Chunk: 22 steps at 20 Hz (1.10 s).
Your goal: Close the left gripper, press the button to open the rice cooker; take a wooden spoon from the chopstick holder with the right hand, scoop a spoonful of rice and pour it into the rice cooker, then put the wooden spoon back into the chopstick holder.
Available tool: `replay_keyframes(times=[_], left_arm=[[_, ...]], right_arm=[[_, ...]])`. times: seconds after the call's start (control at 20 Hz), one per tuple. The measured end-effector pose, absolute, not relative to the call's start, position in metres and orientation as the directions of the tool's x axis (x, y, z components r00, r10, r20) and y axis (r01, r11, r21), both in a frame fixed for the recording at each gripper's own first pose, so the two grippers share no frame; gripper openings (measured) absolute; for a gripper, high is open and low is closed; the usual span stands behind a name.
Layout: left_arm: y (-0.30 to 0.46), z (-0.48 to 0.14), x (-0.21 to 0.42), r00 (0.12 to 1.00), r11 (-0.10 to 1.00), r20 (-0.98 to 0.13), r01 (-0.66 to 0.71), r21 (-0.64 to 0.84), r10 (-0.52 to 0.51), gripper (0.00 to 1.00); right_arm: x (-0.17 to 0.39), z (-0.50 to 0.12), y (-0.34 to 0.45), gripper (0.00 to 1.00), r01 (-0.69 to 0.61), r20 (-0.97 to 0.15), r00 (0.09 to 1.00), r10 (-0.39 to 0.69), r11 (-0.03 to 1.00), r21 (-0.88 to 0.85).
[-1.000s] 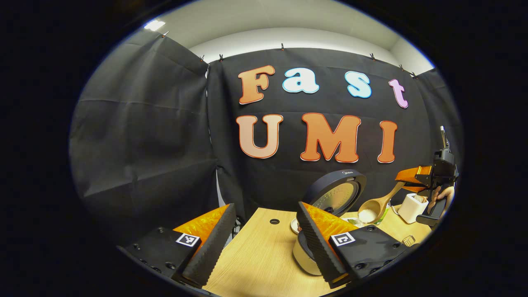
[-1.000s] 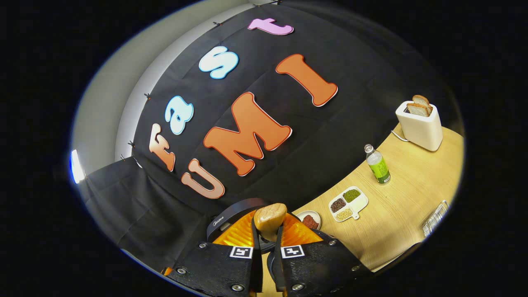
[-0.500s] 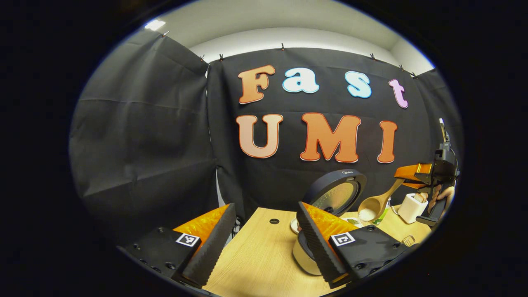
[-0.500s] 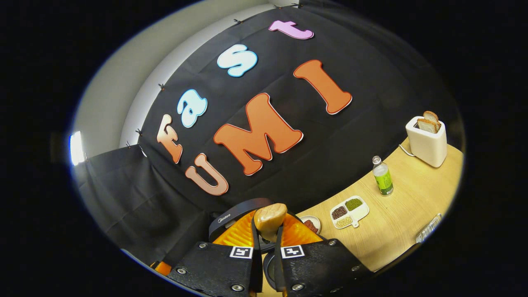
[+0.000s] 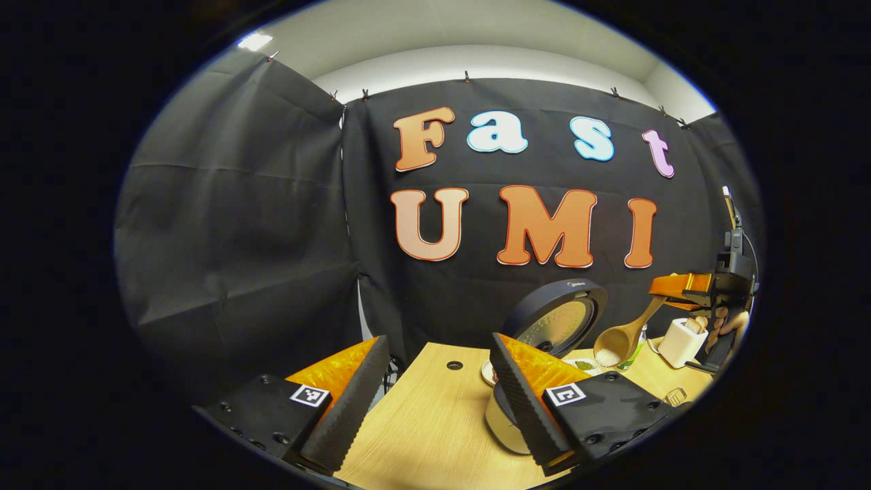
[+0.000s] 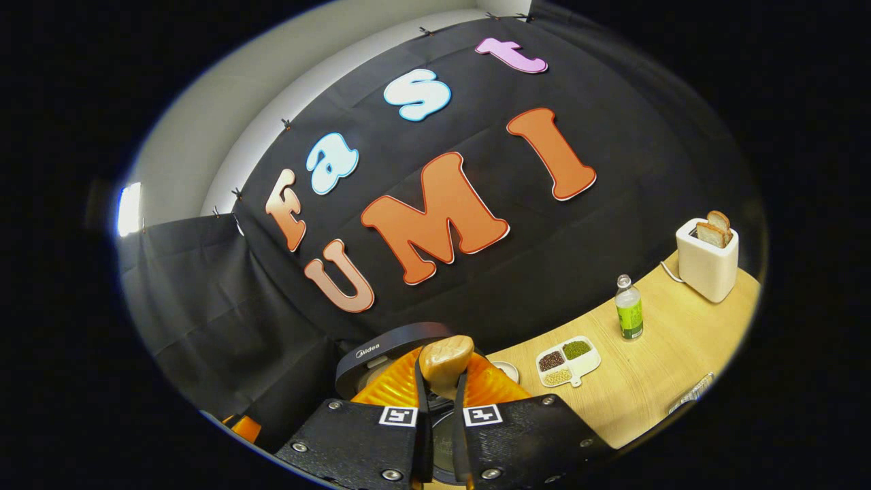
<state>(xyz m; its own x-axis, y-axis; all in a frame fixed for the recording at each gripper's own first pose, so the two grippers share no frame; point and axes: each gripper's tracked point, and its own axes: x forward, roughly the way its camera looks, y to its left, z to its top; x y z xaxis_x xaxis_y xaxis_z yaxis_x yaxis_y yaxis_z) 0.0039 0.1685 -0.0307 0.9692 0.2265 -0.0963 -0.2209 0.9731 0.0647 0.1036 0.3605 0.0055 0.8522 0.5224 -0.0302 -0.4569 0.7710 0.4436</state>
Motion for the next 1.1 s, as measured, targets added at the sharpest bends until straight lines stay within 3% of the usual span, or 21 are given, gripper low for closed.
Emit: replay_keyframes(times=[0.5,1.1], left_arm=[[0.168,-0.033,0.001,0.969,0.973,-0.106,-0.219,0.067,0.225,1.0],[0.169,-0.034,-0.003,0.966,0.97,-0.106,-0.228,0.088,0.237,1.0]], right_arm=[[0.099,-0.023,0.376,0.11,-0.493,-0.066,0.845,0.531,0.82,0.289],[0.076,-0.061,0.404,0.11,-0.58,-0.106,0.805,0.584,0.812,0.069]])
